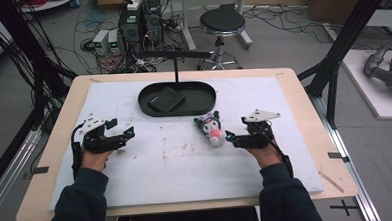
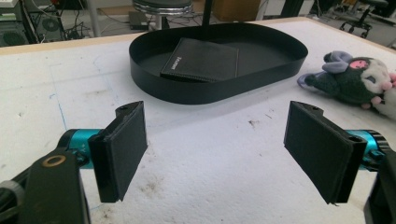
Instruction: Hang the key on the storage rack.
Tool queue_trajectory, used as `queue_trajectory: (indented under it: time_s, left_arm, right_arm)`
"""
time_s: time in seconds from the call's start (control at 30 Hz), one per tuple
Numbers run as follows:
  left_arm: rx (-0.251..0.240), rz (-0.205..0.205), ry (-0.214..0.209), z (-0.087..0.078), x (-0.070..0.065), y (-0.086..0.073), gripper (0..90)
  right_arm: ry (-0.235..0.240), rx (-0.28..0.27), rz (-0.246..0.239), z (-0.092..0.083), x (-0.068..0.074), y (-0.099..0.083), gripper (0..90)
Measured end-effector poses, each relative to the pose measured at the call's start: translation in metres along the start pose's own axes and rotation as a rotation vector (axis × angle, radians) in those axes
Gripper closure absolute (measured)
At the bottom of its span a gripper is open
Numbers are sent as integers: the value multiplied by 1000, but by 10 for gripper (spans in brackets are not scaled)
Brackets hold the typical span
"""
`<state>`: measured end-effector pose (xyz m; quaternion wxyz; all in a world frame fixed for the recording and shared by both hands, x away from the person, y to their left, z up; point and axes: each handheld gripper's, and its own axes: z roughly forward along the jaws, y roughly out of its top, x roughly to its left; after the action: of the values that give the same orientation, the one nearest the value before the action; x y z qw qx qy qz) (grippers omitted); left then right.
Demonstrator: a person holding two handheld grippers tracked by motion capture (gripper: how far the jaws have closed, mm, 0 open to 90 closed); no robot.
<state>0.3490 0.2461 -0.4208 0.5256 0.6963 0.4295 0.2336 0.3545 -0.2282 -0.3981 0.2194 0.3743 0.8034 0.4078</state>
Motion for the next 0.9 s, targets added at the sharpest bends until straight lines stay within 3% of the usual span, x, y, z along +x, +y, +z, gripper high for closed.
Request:
queue_trajectory:
  time_s: [0.17, 0.33, 0.4, 0.57, 0.63, 0.77, 0.9]
  left_arm:
    - [-6, -5, -6, 1, 1, 0, 213]
    - [-3, -10, -4, 0, 2, 0, 213]
    - [1, -9, -1, 0, 2, -1, 213]
    - [3, -11, 0, 0, 2, -1, 213]
    - [2, -15, 4, 0, 2, -1, 213]
    - [4, -19, 5, -1, 4, -2, 214]
    - [8, -18, 6, -1, 4, -2, 215]
  right_arm:
    - [-6, 13, -13, 18, 17, 22, 199]
    - [-56, 116, -32, 50, 36, 27, 199]
    - [-77, 125, -34, 54, 38, 26, 199]
    - [-136, 223, -117, 71, 46, 21, 198]
    - [-138, 257, -124, 72, 46, 18, 186]
    - [-152, 258, -145, 67, 44, 14, 191]
    - [-120, 274, -155, 66, 46, 9, 191]
